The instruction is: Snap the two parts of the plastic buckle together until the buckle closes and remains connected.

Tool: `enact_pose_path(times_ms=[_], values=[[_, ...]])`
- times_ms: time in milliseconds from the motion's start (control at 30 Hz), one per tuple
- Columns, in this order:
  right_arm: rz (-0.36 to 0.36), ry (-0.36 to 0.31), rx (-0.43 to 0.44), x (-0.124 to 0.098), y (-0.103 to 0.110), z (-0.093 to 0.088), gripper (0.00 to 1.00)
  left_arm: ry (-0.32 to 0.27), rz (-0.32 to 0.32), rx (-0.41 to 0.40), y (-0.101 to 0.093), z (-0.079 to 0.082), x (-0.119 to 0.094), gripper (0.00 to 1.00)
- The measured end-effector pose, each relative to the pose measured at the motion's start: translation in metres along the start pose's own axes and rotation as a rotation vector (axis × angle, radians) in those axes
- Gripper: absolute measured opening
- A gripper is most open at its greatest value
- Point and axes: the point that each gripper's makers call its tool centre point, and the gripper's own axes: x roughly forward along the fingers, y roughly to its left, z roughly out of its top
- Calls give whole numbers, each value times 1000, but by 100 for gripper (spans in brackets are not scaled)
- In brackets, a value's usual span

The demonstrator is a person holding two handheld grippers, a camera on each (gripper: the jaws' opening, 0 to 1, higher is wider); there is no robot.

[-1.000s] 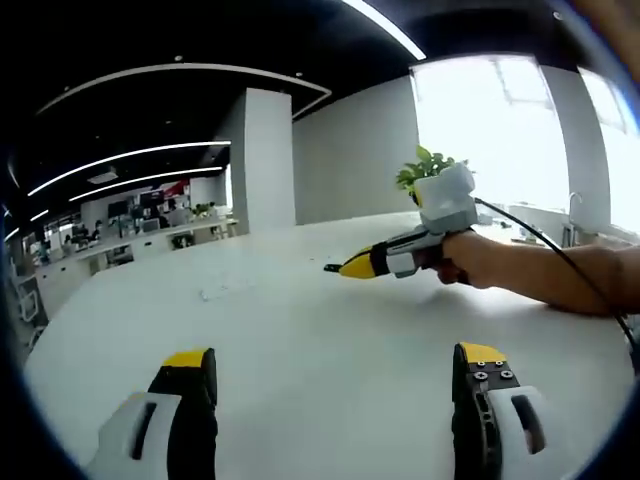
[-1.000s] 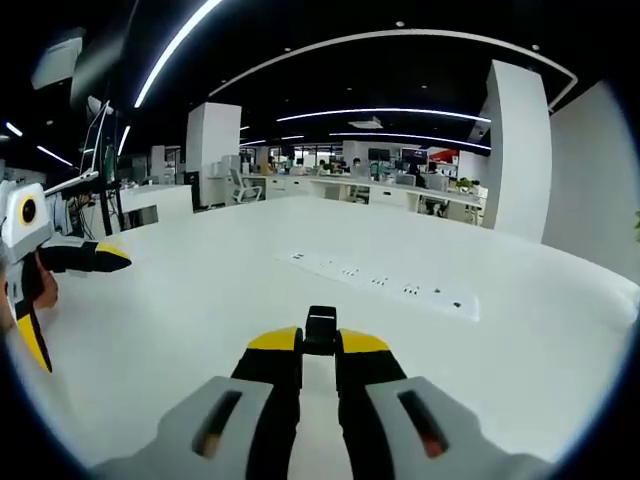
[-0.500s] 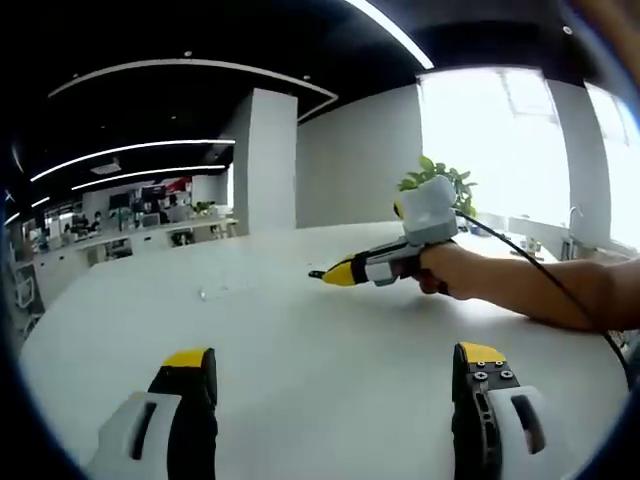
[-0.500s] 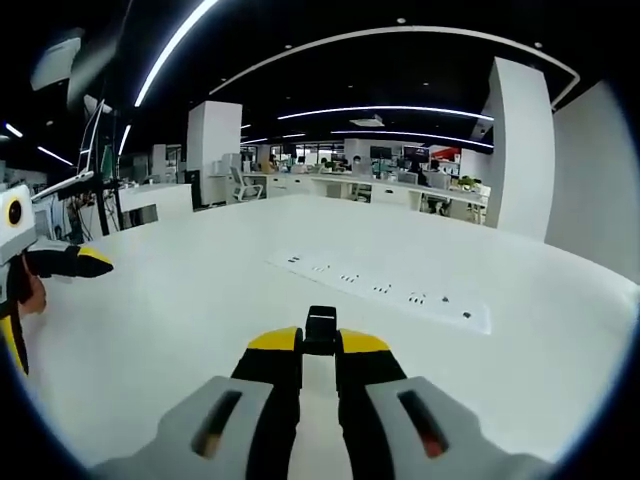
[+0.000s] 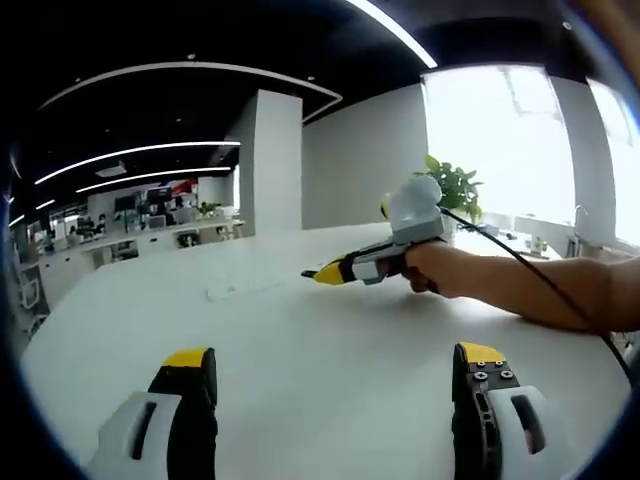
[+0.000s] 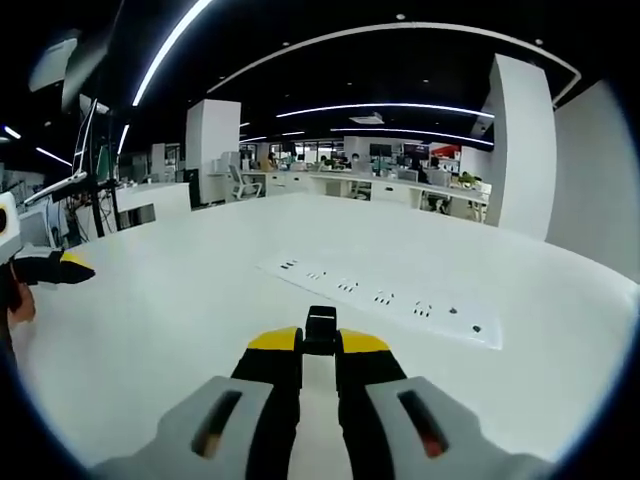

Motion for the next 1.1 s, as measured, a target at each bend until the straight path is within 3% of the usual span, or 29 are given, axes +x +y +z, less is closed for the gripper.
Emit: enact_pose_path(times_ms=[1100], values=[[-2,67,-38,7,-1,-15,11,28,-10,28,-5,-5,4,100]])
